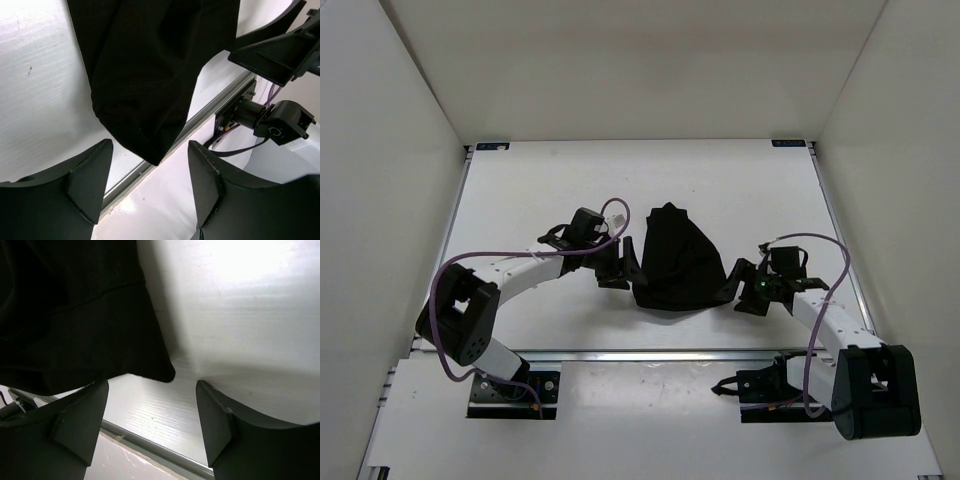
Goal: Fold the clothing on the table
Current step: Flatten the skirt out, then fold the skirt
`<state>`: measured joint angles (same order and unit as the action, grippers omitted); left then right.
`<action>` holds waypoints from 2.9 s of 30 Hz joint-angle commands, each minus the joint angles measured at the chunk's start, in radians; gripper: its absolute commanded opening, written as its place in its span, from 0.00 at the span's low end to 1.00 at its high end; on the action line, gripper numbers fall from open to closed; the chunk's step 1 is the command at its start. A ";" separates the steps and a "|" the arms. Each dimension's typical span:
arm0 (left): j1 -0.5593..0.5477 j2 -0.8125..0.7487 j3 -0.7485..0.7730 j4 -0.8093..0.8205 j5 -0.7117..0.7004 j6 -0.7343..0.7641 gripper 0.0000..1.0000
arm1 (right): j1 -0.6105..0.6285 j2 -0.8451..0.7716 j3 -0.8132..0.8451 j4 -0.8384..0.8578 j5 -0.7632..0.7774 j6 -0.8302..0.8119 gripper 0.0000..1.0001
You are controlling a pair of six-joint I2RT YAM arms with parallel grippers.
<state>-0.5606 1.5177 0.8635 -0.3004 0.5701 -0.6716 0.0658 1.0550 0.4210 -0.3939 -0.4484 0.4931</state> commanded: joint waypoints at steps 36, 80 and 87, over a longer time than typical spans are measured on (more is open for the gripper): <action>0.026 0.030 0.046 -0.238 -0.151 0.119 0.00 | 0.071 0.186 0.312 -0.003 -0.002 -0.094 0.00; 0.154 -0.463 -0.175 -0.246 -0.351 0.222 0.00 | 0.148 0.045 0.237 -0.005 -0.044 -0.128 0.00; 0.224 -0.107 0.147 -0.204 -0.359 0.332 0.00 | 0.088 0.261 0.425 0.056 -0.055 -0.177 0.00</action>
<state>-0.3836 1.3117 0.8917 -0.5392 0.2478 -0.4175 0.1783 1.2560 0.7345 -0.4129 -0.5323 0.3557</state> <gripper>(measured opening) 0.023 0.009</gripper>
